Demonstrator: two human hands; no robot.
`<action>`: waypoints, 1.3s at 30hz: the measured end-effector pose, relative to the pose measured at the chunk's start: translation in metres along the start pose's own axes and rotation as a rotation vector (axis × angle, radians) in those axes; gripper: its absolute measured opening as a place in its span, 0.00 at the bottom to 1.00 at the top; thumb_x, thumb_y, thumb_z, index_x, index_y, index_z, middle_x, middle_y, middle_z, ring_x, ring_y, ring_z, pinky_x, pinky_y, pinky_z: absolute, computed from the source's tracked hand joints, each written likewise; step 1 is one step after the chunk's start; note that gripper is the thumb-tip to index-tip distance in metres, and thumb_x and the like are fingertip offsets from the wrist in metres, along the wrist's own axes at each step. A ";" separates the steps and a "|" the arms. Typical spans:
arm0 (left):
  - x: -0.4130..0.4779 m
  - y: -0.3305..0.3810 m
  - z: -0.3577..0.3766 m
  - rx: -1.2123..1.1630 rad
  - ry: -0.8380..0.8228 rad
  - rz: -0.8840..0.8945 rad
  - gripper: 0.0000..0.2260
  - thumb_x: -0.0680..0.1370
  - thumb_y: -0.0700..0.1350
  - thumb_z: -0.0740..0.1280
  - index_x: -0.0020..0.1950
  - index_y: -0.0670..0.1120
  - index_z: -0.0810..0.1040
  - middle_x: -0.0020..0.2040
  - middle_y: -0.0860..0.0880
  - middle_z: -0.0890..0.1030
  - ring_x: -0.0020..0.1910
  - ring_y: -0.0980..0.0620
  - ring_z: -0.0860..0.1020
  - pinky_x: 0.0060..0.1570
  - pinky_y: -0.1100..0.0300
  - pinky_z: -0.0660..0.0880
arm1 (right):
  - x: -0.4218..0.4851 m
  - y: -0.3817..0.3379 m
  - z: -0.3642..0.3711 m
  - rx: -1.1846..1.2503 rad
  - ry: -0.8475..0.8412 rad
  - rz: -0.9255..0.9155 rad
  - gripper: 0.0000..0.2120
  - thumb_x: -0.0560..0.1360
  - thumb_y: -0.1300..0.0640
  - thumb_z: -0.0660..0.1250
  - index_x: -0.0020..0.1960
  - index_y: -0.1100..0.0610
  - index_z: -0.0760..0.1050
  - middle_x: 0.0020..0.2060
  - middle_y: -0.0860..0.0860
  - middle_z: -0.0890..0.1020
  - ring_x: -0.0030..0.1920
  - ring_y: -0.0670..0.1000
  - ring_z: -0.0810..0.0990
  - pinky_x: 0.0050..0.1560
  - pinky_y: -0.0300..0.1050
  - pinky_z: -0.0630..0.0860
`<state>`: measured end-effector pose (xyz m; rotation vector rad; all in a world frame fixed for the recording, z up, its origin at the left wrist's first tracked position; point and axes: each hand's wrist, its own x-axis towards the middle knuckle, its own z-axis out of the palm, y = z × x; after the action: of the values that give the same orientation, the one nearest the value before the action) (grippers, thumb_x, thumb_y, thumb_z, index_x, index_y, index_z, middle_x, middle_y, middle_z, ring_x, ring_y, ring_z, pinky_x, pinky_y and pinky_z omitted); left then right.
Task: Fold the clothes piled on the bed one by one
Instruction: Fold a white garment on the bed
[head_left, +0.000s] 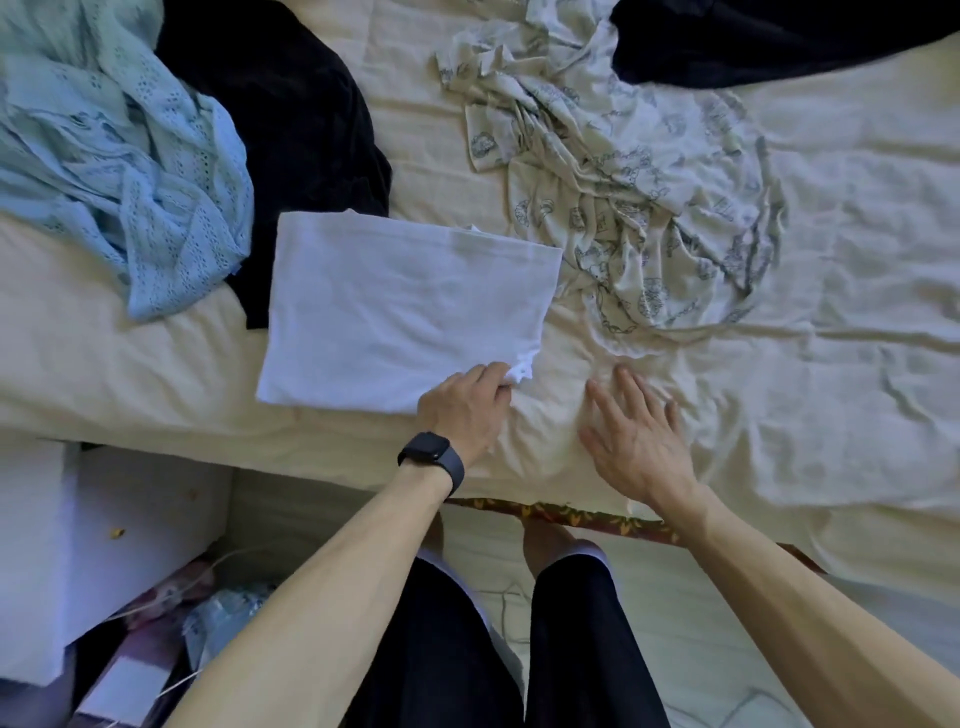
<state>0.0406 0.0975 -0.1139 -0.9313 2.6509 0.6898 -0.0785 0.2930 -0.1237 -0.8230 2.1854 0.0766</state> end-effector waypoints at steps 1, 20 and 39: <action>0.001 -0.001 -0.006 -0.104 0.005 -0.115 0.07 0.82 0.50 0.61 0.56 0.52 0.77 0.40 0.53 0.80 0.38 0.45 0.77 0.34 0.58 0.65 | 0.001 -0.007 -0.010 0.093 0.033 0.036 0.28 0.83 0.38 0.54 0.80 0.47 0.59 0.82 0.54 0.56 0.81 0.57 0.55 0.77 0.60 0.57; -0.027 -0.025 -0.059 -0.666 0.228 -0.182 0.08 0.79 0.51 0.64 0.52 0.51 0.80 0.43 0.55 0.83 0.42 0.56 0.81 0.39 0.60 0.77 | 0.134 -0.123 -0.118 1.189 0.068 0.427 0.05 0.73 0.63 0.72 0.48 0.62 0.80 0.39 0.56 0.83 0.33 0.51 0.83 0.33 0.41 0.80; -0.043 -0.225 -0.082 -0.765 0.046 -0.800 0.08 0.80 0.52 0.63 0.56 0.52 0.77 0.39 0.60 0.79 0.42 0.50 0.80 0.41 0.55 0.77 | 0.178 -0.393 -0.115 0.369 0.028 0.182 0.02 0.73 0.60 0.65 0.44 0.58 0.73 0.40 0.58 0.86 0.46 0.59 0.86 0.52 0.55 0.83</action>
<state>0.2114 -0.0759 -0.1067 -2.0200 1.7219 1.4458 -0.0113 -0.1470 -0.0883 -0.4194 2.2039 -0.2423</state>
